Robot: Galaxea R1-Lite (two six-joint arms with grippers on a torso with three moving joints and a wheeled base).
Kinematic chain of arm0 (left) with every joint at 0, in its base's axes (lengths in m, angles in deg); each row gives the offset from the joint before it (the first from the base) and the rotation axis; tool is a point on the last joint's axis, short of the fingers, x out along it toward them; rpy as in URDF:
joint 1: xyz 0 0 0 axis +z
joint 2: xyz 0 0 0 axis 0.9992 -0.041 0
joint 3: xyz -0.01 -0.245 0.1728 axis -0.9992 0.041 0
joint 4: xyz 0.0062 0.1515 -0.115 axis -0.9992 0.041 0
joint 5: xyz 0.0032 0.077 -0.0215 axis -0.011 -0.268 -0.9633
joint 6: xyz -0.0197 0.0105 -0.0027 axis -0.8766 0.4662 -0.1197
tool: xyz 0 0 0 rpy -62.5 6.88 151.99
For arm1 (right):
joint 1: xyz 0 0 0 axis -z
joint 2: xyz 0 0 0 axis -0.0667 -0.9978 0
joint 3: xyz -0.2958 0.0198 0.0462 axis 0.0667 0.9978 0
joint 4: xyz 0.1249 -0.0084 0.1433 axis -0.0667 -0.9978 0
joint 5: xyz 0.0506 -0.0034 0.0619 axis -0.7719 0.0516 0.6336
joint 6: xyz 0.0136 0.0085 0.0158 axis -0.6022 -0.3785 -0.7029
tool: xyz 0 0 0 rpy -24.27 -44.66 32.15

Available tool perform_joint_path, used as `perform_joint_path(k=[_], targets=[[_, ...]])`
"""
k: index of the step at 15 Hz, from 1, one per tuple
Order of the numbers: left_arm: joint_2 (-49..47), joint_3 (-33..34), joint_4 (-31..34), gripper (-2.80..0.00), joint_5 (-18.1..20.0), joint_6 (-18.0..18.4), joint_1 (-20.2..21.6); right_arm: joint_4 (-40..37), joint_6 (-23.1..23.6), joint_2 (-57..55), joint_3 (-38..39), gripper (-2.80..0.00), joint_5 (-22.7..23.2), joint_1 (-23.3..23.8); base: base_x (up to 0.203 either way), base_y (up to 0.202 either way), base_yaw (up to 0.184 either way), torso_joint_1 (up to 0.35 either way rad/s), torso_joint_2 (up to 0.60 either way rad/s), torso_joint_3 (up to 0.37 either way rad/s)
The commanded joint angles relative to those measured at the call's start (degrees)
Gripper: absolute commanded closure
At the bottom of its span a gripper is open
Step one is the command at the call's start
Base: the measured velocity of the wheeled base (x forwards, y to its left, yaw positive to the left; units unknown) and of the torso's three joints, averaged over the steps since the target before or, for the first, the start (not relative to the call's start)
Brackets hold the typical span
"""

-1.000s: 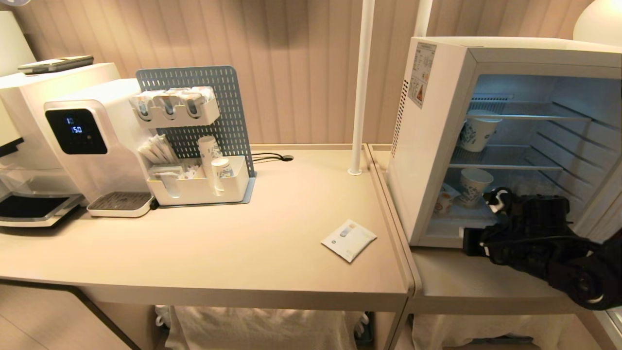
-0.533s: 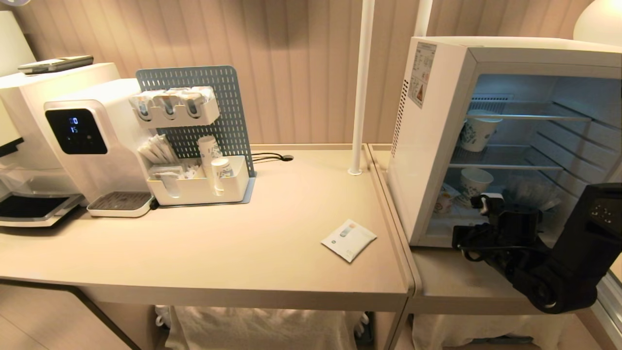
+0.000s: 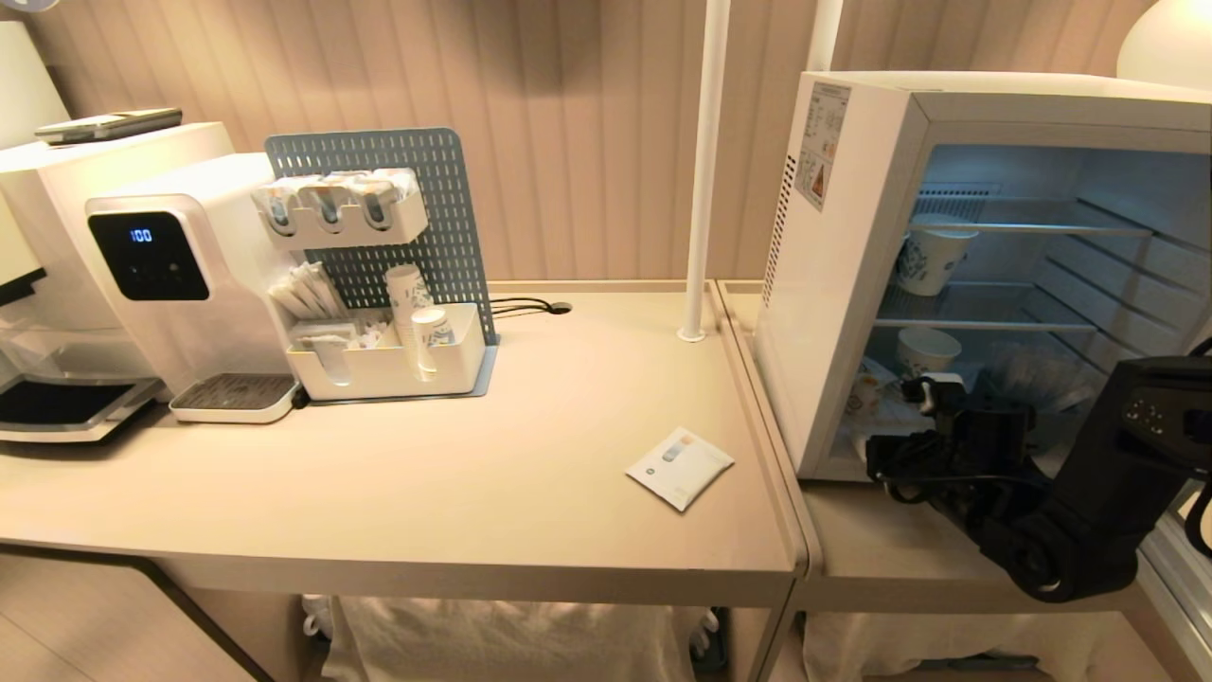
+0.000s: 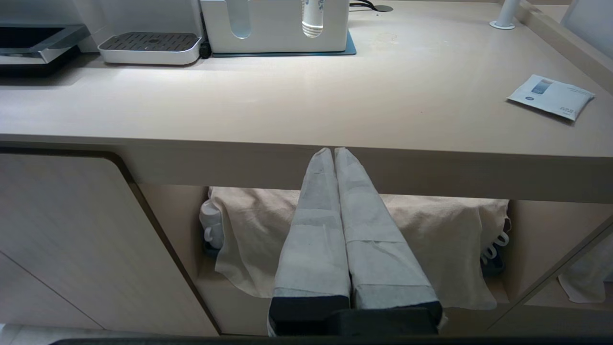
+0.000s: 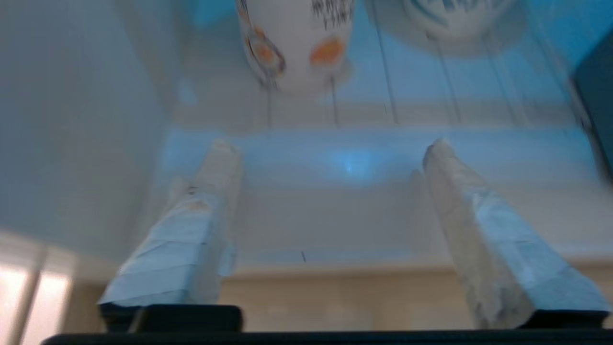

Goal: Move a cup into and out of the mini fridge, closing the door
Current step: Take the yoghurt out of the freezer

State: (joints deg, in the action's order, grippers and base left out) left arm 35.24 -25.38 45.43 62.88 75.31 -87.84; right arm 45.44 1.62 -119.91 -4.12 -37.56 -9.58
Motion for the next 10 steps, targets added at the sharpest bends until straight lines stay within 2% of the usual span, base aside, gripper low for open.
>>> perform_joint_path(k=[1,10], targets=[[-0.1,0.1,0.0,0.00,0.0,0.0,0.0,-0.4,0.0,-0.2,-2.3,-2.80,-0.1,0.0,0.000,0.000,0.000,0.000,0.00,0.000],[-0.1,0.1,0.0,0.00,-0.1,-0.2,0.0,-14.8,-0.6,-5.5,-21.0,-2.80,-0.6,-0.1,0.000,0.000,0.000,0.000,0.00,0.000]])
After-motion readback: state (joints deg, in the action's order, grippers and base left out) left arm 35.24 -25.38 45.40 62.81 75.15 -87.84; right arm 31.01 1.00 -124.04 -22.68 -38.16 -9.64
